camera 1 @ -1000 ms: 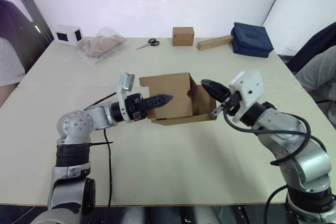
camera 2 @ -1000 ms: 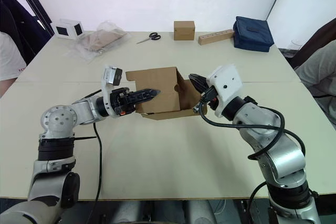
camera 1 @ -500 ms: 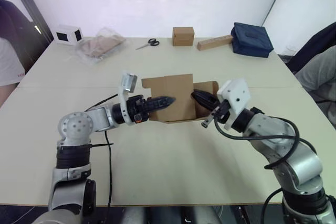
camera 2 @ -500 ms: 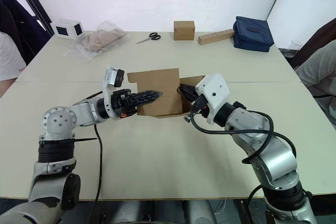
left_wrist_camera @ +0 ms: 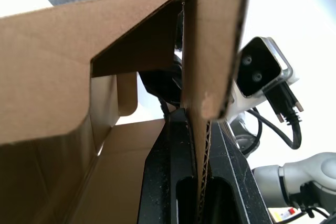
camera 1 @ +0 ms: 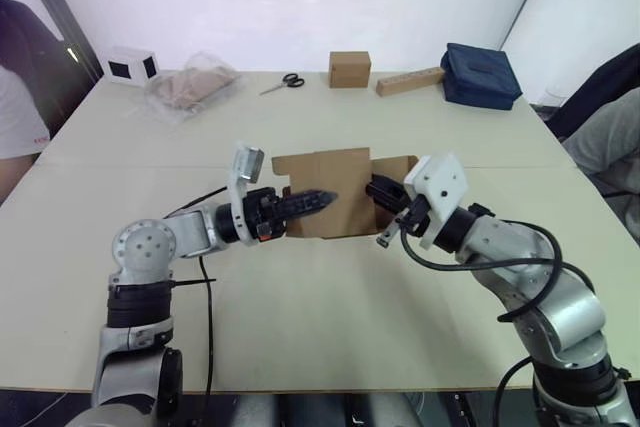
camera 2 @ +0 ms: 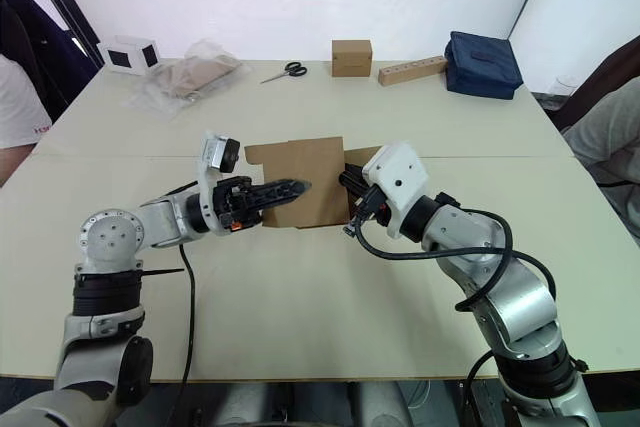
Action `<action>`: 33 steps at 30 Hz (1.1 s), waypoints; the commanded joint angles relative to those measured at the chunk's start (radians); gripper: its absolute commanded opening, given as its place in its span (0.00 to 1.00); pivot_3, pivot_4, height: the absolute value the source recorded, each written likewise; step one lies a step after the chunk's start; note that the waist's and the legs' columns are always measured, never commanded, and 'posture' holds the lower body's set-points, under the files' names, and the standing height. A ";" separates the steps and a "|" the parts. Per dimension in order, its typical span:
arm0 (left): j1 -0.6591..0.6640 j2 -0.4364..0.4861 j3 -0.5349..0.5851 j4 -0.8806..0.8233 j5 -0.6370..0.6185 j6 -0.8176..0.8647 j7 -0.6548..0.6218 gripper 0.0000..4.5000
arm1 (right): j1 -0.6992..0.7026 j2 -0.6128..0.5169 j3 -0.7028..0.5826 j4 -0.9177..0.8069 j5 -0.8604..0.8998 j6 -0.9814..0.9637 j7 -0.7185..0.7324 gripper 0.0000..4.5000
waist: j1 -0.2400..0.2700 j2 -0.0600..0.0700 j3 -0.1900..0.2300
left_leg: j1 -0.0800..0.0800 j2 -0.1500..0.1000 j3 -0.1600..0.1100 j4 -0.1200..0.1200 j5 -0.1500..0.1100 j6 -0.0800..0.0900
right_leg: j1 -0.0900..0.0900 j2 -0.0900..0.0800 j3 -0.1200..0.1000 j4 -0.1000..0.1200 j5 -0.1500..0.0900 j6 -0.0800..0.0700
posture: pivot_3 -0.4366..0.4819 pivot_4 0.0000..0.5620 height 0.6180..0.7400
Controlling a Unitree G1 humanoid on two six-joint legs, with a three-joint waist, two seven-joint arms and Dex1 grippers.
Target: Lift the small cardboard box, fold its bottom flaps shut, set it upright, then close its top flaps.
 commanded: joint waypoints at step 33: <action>-0.019 -0.022 0.031 -0.016 -0.101 -0.019 0.086 0.01 | 0.293 -0.010 -0.132 -0.167 0.066 0.013 -0.056 0.00 | -0.002 0.000 0.000 | 0.000 0.000 0.000 -0.001 0.000 0.000 | 0.000 0.000 0.000 -0.001 0.000 0.000 | 0.48 0.27 1.00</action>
